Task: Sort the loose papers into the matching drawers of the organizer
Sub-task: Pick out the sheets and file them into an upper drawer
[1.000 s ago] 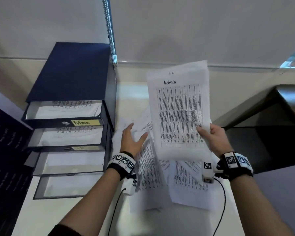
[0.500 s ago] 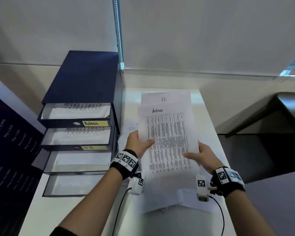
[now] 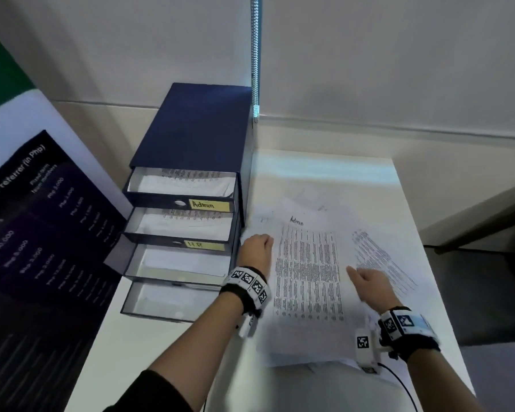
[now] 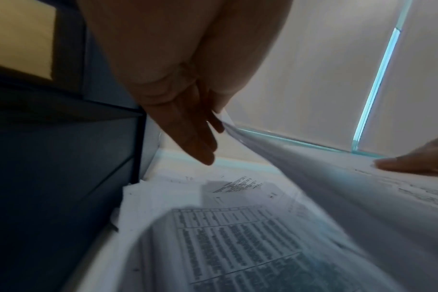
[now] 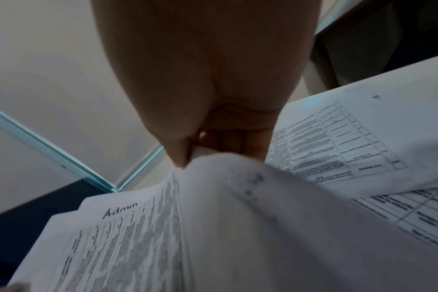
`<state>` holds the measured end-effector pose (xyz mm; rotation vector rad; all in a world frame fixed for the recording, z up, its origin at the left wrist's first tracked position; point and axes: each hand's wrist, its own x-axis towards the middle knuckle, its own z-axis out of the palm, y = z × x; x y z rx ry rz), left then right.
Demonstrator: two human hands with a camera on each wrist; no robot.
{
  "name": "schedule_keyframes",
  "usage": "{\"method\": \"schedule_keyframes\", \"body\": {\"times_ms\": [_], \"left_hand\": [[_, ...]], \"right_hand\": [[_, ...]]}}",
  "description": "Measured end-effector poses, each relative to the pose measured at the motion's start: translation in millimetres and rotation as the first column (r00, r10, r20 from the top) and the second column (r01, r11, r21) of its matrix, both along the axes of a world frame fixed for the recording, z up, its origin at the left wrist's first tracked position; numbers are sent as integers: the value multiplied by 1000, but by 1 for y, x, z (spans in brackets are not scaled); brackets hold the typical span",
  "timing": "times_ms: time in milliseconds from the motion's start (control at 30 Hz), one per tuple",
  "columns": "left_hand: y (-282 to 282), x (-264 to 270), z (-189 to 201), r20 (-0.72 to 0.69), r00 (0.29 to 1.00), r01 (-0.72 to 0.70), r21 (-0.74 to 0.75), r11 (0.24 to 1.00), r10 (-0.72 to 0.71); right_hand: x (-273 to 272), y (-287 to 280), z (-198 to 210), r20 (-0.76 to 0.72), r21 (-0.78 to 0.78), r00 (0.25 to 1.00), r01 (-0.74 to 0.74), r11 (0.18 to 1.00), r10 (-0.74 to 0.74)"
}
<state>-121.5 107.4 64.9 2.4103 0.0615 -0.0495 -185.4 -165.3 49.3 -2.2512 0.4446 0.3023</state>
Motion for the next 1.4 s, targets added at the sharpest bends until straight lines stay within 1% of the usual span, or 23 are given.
{"method": "schedule_keyframes", "body": {"times_ms": [100, 167, 233, 267, 333, 433, 500, 533, 600, 633, 700, 767, 800, 833, 900, 967, 1033, 1133, 1200, 1233, 1300, 1333, 1400], "left_hand": [[12, -1, 0, 74, 994, 68, 132, 989, -79], [14, -1, 11, 95, 989, 100, 113, 988, -111], [18, -2, 28, 126, 986, 112, -7, 994, -110], [20, -4, 40, 144, 984, 115, -93, 989, -101], [30, -9, 66, 200, 977, 123, -219, 968, -79], [59, -15, 105, 181, 983, 102, -350, 931, -40], [90, -13, 119, 172, 985, 55, -433, 900, 23], [109, -12, 123, 149, 986, 4, -454, 891, 72], [147, -10, 125, 69, 980, -141, -425, 894, 187], [171, -8, 119, 22, 971, -212, -388, 897, 239], [212, -12, 113, -87, 950, -311, -378, 872, 301], [240, -21, 112, -184, 929, -371, -454, 810, 322], [250, -27, 114, -220, 919, -394, -486, 780, 327], [257, -32, 118, -235, 918, -396, -504, 768, 320], [267, -43, 130, -277, 925, -366, -471, 802, 259], [275, -50, 140, -319, 931, -322, -477, 818, 180], [281, -57, 146, -306, 942, -291, -534, 794, 140], [283, -58, 155, -272, 955, -276, -671, 688, 118], [283, -52, 160, -235, 963, -264, -741, 617, 131], [281, -46, 161, -216, 964, -265, -763, 589, 153], [280, -31, 155, -175, 960, -274, -750, 603, 218], [280, -22, 151, -146, 955, -281, -712, 644, 257], [281, -4, 138, -86, 950, -287, -625, 726, 301]], "right_hand": [[1, 12, -3, -86, -38, 996, -5, 999, 2], [2, 22, 3, -63, -35, 998, -30, 999, 28], [7, 34, 14, 23, -28, 998, -58, 998, 59], [11, 40, 20, 66, 15, 996, -53, 998, 52], [18, 59, 39, 128, 155, 991, -56, 986, 36], [28, 95, 73, 213, 388, 976, -127, 913, 46], [31, 123, 93, 265, 472, 963, -174, 864, 49], [31, 138, 102, 291, 472, 955, -192, 860, 54], [28, 169, 117, 345, 472, 936, -243, 848, 77], [27, 184, 123, 374, 503, 923, -283, 816, 90], [26, 211, 132, 412, 495, 890, -399, 772, 195], [29, 235, 136, 379, 422, 872, -462, 781, 311], [32, 245, 138, 332, 436, 887, -445, 782, 320], [37, 254, 139, 273, 479, 916, -395, 784, 294], [50, 267, 141, 119, 596, 968, -246, 764, 219], [65, 276, 146, -15, 695, 985, -112, 710, 170], [81, 279, 154, -77, 750, 990, -21, 661, 118], [99, 280, 169, -161, 834, 983, 90, 545, 85], [107, 280, 178, -223, 852, 968, 135, 506, 116], [110, 281, 182, -237, 851, 965, 149, 504, 115], [113, 279, 185, -195, 827, 977, 118, 550, 84], [113, 276, 185, -162, 800, 981, 67, 596, 106], [107, 266, 184, -139, 748, 956, -70, 660, 259]]}}
